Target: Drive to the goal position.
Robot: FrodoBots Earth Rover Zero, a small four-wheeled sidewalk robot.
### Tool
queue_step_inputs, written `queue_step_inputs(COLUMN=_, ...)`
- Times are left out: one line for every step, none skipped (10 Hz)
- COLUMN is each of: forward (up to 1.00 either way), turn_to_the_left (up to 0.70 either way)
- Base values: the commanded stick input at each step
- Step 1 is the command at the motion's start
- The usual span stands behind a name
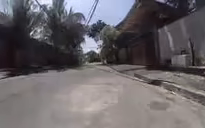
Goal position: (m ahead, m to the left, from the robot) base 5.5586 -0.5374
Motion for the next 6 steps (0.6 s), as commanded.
queue_step_inputs(forward=1.0, turn_to_the_left=0.06)
queue_step_inputs(forward=1.0, turn_to_the_left=0.06)
queue_step_inputs(forward=1.0, turn_to_the_left=0.06)
queue_step_inputs(forward=1.0, turn_to_the_left=0.06)
queue_step_inputs(forward=1.0, turn_to_the_left=0.06)
queue_step_inputs(forward=1.0, turn_to_the_left=0.06)
